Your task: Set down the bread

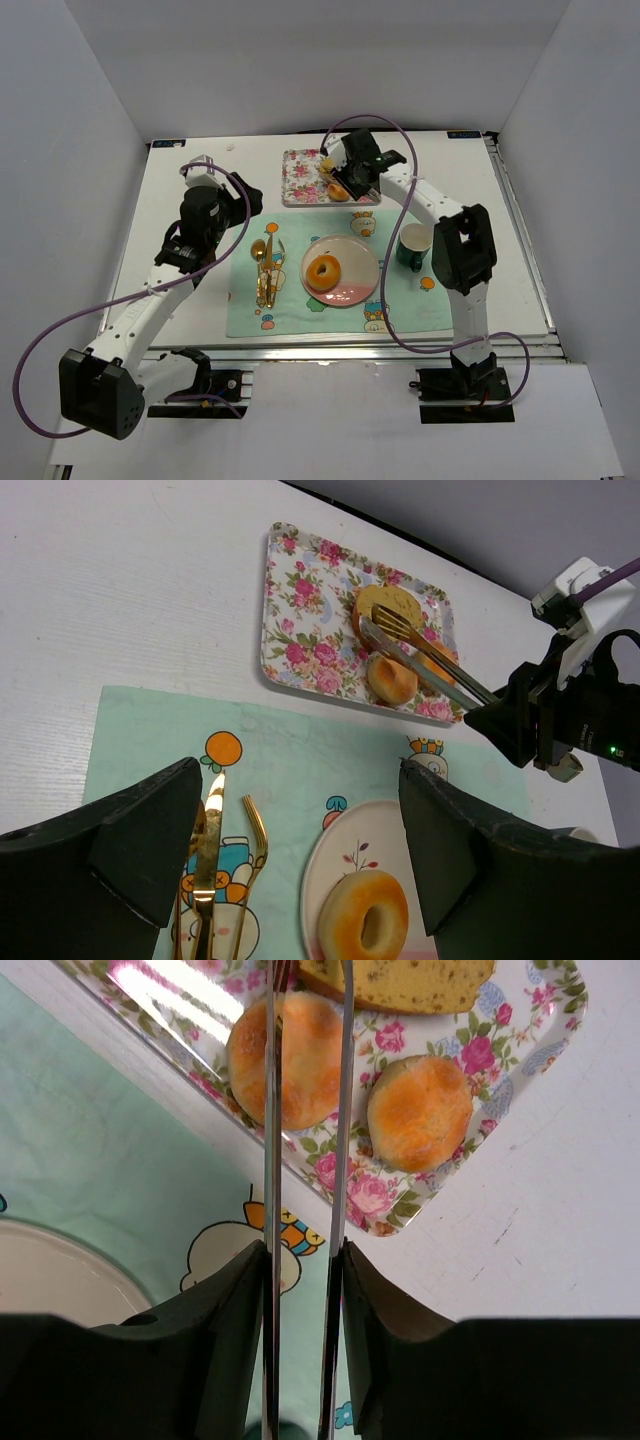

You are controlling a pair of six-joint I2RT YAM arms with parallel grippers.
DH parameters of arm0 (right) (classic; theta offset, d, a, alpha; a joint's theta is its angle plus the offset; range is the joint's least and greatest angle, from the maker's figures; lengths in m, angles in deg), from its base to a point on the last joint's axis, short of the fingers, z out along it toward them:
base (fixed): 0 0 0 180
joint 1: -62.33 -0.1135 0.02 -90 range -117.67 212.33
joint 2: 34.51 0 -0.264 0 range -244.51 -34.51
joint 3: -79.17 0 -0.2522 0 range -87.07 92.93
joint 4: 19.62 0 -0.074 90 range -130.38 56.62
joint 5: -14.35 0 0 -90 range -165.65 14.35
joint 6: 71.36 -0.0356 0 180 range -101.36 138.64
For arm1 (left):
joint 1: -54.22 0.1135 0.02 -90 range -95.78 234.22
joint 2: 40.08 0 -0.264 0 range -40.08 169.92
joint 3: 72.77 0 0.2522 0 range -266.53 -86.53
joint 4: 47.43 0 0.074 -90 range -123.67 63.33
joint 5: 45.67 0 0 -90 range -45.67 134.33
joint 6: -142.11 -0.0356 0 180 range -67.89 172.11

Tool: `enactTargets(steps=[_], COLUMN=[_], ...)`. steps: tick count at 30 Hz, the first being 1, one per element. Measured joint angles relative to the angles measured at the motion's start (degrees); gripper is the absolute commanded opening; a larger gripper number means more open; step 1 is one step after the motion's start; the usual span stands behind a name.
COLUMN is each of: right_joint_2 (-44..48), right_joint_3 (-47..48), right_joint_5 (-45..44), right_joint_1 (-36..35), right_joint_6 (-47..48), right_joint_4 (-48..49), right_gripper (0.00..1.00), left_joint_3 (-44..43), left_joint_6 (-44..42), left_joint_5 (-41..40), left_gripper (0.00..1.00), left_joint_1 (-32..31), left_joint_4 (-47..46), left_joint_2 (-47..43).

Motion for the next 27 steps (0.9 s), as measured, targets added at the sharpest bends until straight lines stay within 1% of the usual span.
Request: enactTargets(steps=[6,9,10,14,19,27], right_joint_2=[-0.24,-0.28,-0.31,-0.57,-0.63,0.22], right_joint_3=[1.11,1.14,1.14,1.53,2.49,3.13], right_joint_5=[-1.86,-2.36,-2.43,-2.19,0.83,9.31], right_joint_1=[-0.96,-1.20,-1.22,-1.25,-1.16,-1.14], right_joint_6=[-0.24,-0.24,-0.20,-0.22,-0.20,0.31], right_joint_4=[0.13,0.09,0.07,-0.28,-0.57,-0.68], right_gripper=[0.33,0.26,0.22,0.15,0.13,0.06], left_joint_3=[0.00,0.00,0.00,0.00,0.00,0.00], left_joint_6=[0.00,0.00,0.00,0.00,0.00,0.00], left_joint_5=[0.00,0.00,0.00,0.00,0.00,-0.02], left_gripper=[0.89,0.89,0.89,0.89,0.89,0.89], left_joint_1=[0.15,0.33,0.33,0.35,0.37,0.46], left_joint_4=[0.00,0.00,0.00,0.02,0.00,0.04], left_joint_2=[0.00,0.00,0.00,0.00,0.00,0.00])
